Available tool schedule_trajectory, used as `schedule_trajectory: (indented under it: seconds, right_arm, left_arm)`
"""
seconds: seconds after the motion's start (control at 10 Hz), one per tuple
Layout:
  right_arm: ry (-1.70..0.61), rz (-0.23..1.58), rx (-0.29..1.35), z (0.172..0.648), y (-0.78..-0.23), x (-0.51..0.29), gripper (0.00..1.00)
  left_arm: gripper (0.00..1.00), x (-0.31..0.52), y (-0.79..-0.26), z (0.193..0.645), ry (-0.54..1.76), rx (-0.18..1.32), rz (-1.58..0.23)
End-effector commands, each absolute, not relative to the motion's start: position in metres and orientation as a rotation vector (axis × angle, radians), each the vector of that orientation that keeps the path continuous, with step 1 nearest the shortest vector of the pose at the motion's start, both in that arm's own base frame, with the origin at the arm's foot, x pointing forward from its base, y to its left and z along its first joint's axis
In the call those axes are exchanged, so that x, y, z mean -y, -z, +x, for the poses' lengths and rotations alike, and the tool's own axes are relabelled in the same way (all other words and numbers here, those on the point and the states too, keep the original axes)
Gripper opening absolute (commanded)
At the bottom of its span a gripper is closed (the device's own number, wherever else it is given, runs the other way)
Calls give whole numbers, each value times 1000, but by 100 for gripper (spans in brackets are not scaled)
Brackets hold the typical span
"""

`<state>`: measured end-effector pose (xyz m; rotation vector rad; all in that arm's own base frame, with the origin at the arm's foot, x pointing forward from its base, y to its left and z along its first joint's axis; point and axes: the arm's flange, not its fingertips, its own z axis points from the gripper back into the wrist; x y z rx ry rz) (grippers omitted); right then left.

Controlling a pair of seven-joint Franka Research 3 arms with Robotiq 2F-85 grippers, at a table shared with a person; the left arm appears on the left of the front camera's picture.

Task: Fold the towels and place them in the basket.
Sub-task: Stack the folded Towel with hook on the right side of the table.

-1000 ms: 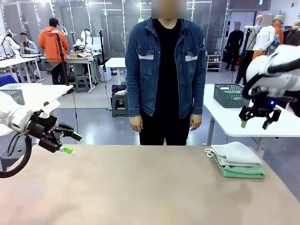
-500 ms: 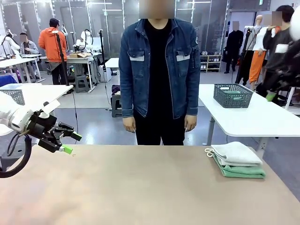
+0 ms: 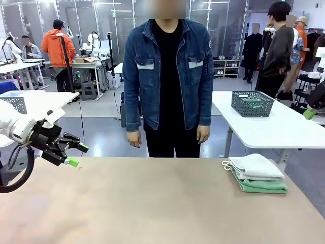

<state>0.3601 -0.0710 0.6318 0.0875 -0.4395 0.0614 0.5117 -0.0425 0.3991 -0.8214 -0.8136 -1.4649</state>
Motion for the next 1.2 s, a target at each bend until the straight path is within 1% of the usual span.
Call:
schedule_trajectory:
  seconds: [0.0, 1.1]
  right_arm:
    - [-32, 76, 442, 367, -639, 71, 100]
    - [-32, 76, 442, 367, -639, 71, 100]
  left_arm:
    - [98, 42, -401, 511, 1472, 811, -812]
    - [98, 42, -401, 511, 1472, 811, -812]
